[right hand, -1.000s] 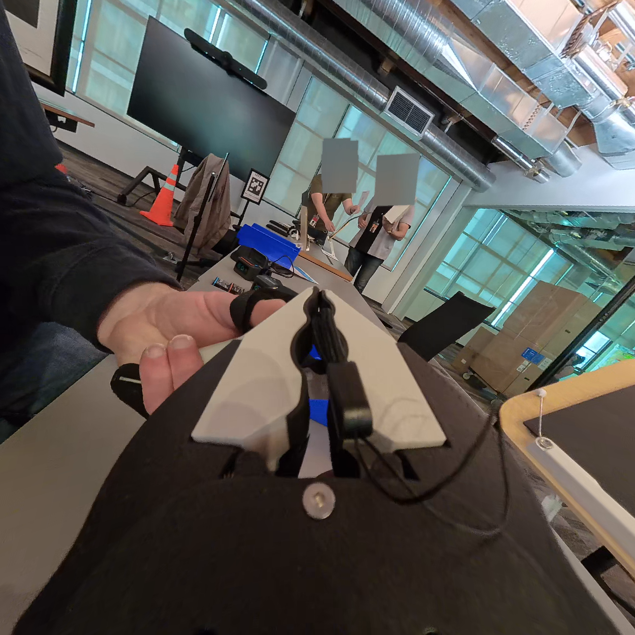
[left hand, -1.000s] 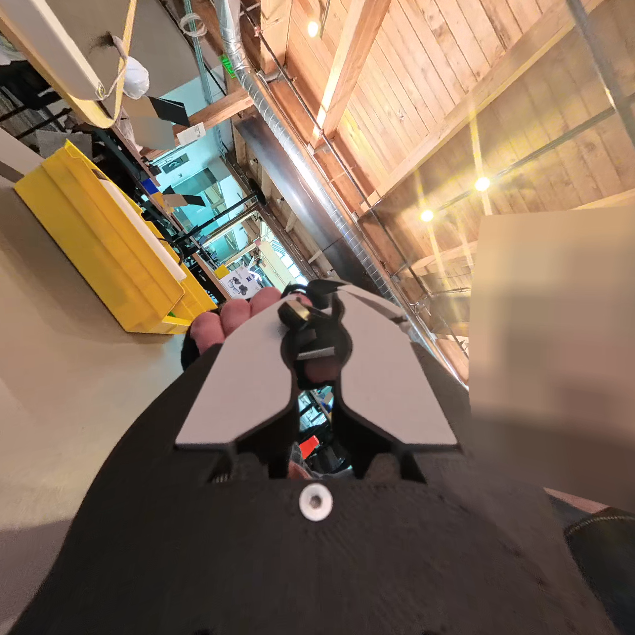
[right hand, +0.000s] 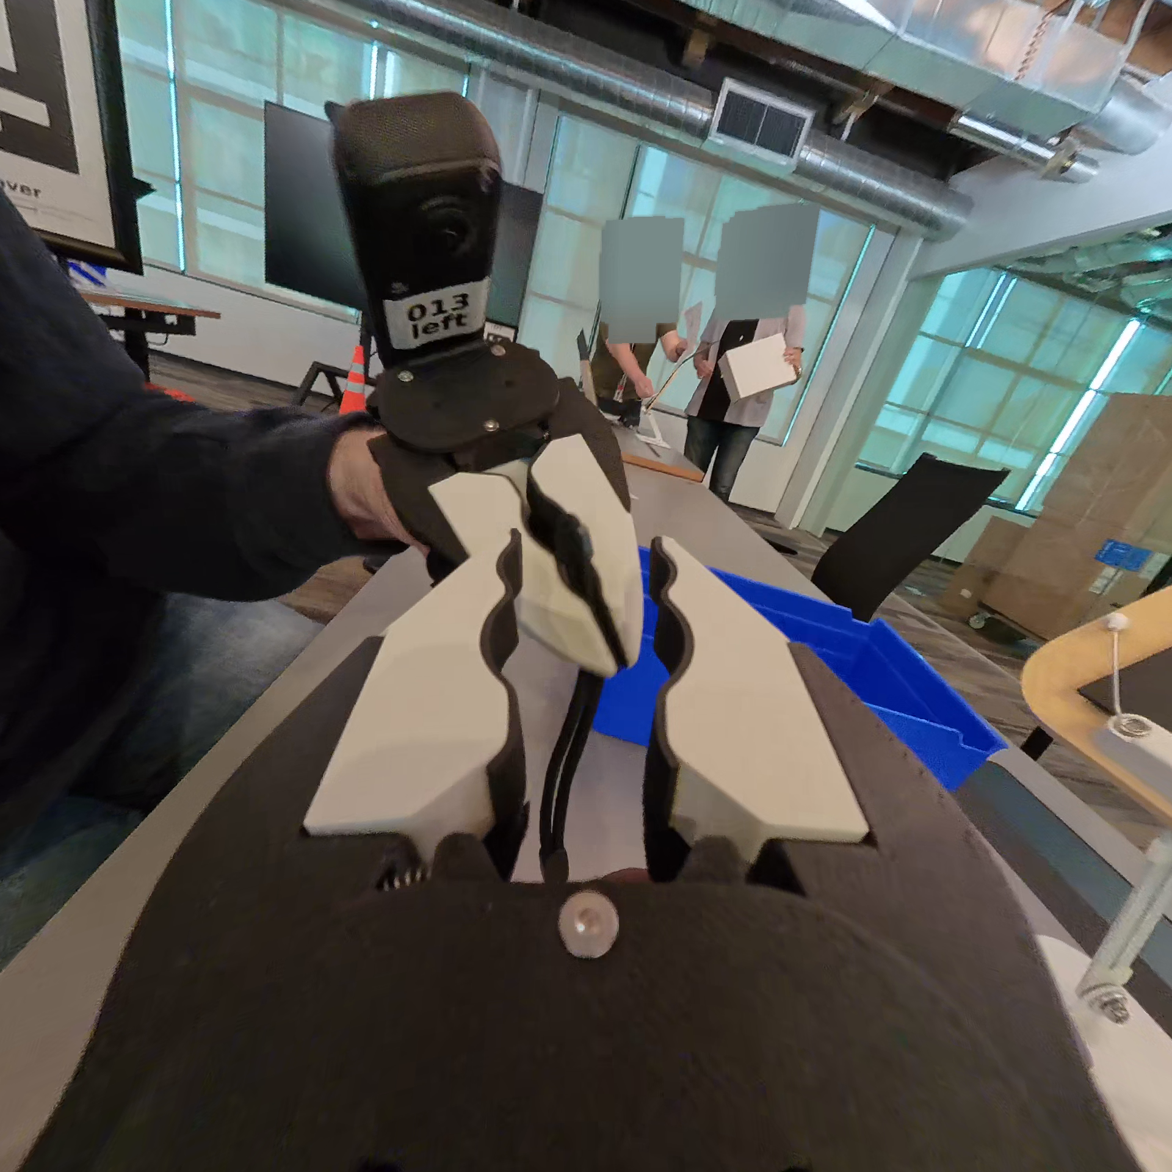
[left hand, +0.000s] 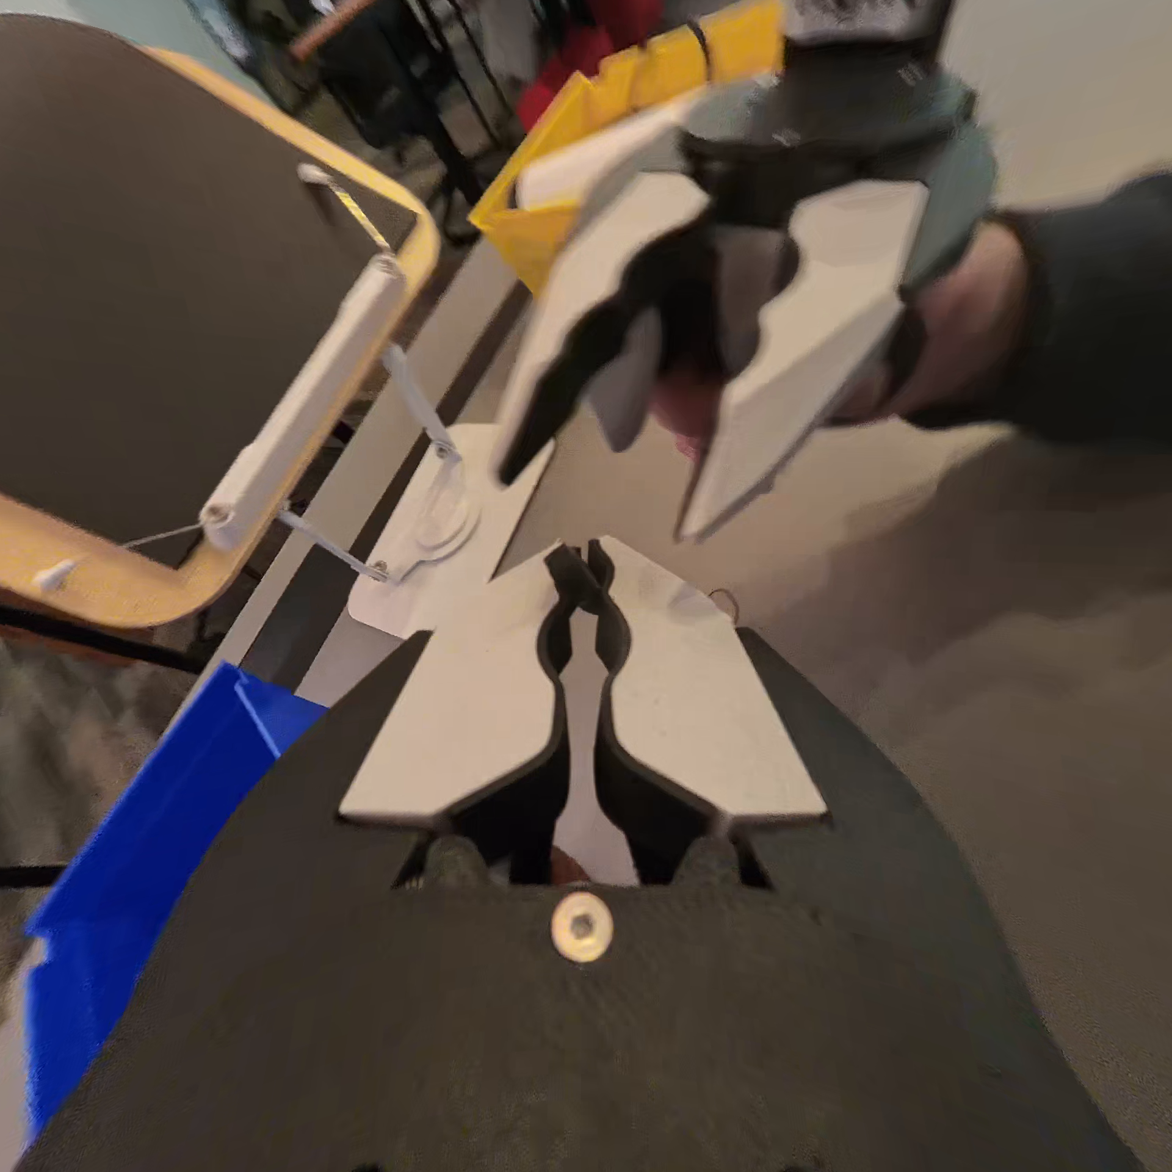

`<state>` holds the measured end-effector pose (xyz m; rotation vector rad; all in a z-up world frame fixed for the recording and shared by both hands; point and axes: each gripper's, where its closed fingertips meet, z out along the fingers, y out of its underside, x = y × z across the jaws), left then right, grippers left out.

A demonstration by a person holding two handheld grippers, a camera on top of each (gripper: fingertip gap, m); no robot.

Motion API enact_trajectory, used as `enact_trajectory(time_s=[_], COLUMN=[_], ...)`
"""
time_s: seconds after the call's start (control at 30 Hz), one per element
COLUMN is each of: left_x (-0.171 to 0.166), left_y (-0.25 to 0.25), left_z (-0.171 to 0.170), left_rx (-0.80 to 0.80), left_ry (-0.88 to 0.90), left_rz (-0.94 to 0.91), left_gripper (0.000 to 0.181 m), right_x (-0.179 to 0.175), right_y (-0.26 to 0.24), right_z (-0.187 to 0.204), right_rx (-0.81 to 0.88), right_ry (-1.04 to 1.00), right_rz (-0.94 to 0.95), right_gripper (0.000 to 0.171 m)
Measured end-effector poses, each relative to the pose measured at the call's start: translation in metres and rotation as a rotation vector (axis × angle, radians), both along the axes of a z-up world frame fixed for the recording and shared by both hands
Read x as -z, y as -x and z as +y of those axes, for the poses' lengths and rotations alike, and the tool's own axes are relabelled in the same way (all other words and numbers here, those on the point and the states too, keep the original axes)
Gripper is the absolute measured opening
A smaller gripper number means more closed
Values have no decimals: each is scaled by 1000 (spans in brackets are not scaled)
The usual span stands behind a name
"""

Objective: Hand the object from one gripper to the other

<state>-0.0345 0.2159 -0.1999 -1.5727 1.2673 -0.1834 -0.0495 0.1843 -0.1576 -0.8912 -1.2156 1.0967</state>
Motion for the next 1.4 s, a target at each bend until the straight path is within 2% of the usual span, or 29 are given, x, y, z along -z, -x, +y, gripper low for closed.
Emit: enact_trajectory(time_s=[0.17,0.37,0.53,0.67,0.93,1.17,1.4], left_x=[13,17,12,10,7,5,-8], left_y=[-12,-13,-14,-10,-12,-11,0], left_z=[-12,-21,-36,-42,-41,-34,-24], left_rx=[80,123,218,246,231,192,141], left_ry=[-12,24,116,164,251,259,359], left_rz=[151,166,73,39,-153,-261,-470], left_gripper=[2,2,2,2,3,4,24], right_x=[12,14,7,7,4,4,-2], right_y=[3,1,-2,0,0,0,-9], right_z=[-15,-21,-31,-35,-24,-13,16], right_rx=[-94,-148,-246,-255,-200,-150,-3], right_ry=[-31,-7,53,50,66,88,123], right_rz=[-74,-104,-51,-48,-21,-6,44], right_gripper=[11,7,6,5,2,2,1])
